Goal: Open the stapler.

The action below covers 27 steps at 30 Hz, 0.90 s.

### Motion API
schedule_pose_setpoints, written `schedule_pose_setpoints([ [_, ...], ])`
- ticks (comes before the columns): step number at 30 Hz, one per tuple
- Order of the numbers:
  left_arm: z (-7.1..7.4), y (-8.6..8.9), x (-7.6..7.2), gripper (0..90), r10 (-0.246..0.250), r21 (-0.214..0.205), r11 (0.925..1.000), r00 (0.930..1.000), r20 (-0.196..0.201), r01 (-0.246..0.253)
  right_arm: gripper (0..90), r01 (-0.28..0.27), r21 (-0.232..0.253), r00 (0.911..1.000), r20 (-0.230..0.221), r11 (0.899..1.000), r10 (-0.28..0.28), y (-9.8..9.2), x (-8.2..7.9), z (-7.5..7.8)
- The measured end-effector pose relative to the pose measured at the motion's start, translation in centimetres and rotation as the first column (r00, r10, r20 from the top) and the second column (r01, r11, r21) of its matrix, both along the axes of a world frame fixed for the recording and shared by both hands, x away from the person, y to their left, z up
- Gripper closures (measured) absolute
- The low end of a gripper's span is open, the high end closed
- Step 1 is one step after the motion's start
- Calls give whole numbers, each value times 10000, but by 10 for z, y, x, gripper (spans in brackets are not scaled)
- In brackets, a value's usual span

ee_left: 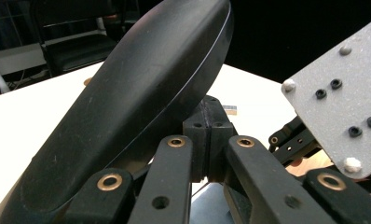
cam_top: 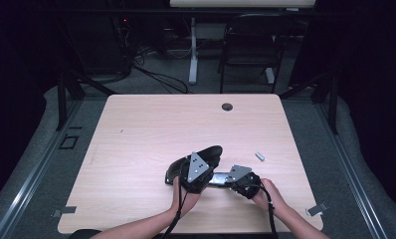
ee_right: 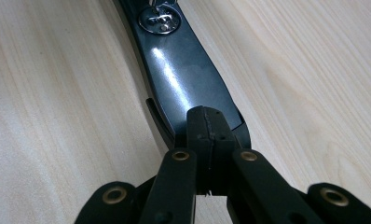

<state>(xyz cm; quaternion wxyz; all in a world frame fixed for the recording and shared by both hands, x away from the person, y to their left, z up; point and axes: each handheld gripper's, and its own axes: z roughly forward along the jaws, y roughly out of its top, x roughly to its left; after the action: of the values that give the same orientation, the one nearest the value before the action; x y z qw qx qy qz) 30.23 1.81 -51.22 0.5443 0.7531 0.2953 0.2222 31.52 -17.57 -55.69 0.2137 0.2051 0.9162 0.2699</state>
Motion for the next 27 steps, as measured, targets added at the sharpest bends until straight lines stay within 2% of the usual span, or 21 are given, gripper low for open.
schedule_pose_setpoints([
  [15, 5, 4, 0, 900, 96, -330, 9994, 9998, -149, -101, 900, 58, 97, 10000, -66, 9999, -58, 0, 0, 0],
  [19, 9, 7, 0, 900, 183, -620, 9979, 9996, -227, -197, 900, 49, 121, 9999, -166, 9999, -47, -1, 1, 0],
  [27, 13, 12, -1, 900, 316, -949, 9949, 9988, -366, -349, 900, 117, 202, 9997, -218, 9997, -112, -1, 1, 0],
])
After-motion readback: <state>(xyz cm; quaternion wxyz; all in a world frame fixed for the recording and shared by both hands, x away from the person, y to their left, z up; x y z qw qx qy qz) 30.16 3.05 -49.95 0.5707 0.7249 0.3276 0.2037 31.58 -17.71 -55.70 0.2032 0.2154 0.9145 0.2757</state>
